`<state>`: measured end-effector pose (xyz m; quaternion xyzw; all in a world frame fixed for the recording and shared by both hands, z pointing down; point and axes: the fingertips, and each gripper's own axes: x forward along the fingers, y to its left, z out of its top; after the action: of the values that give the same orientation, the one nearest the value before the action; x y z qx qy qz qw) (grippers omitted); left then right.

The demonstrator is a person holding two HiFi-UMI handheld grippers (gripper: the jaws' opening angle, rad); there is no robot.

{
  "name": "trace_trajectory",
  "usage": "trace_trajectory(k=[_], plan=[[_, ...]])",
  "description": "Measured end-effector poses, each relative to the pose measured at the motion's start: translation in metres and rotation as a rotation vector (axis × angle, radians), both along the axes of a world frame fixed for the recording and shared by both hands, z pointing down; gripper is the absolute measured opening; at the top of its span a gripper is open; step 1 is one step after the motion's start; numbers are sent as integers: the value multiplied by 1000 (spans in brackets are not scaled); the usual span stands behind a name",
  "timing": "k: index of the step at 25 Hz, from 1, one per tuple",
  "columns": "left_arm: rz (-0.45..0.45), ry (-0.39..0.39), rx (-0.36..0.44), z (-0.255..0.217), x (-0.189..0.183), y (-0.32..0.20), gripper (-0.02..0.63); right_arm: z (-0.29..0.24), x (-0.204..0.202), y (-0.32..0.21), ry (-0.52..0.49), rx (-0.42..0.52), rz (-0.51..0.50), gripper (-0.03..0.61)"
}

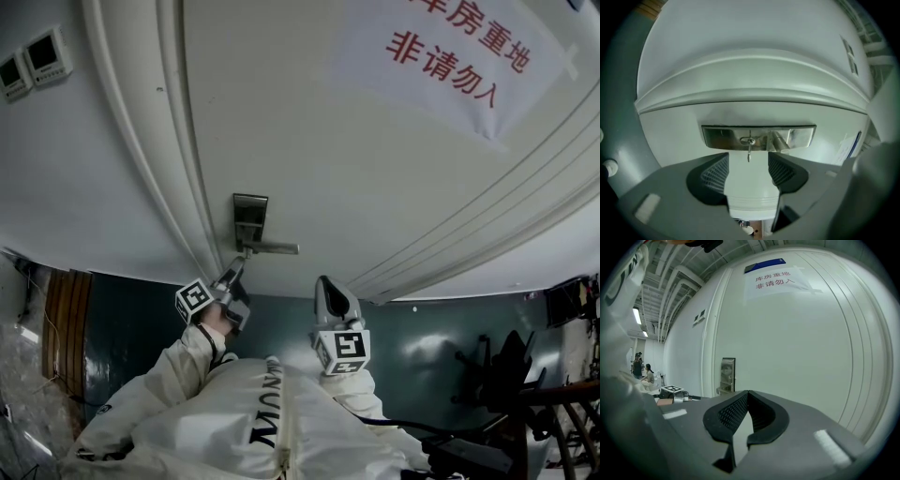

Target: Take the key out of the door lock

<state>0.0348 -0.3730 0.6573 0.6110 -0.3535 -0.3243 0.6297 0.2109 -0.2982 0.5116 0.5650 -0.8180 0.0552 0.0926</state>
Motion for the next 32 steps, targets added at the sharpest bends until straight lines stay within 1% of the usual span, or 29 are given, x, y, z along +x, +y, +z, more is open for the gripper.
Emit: trace_trajectory(k=[3,9,15,20,22,27,32], plan=[[11,53,-15,7,5,-6,250,0,3,0,7,3,13,0],[18,88,-10,9,12,-19,235,1,8,-1,3,-1,31,0],[30,84,13,11,13,-33,215,3,7,-2,1,-15,26,0],[38,85,28,7,15,-38,178,5,6,-3,4,-20,23,0],[45,76,25,7,16,-40,174,4,4,-4,1,-20,19,0],[47,68,20,7,17,-44,124,6,3,-5,-1,-27,16,0],[58,64,20,5,19,-47,103,7,2,-4,-7,-33,15,0]])
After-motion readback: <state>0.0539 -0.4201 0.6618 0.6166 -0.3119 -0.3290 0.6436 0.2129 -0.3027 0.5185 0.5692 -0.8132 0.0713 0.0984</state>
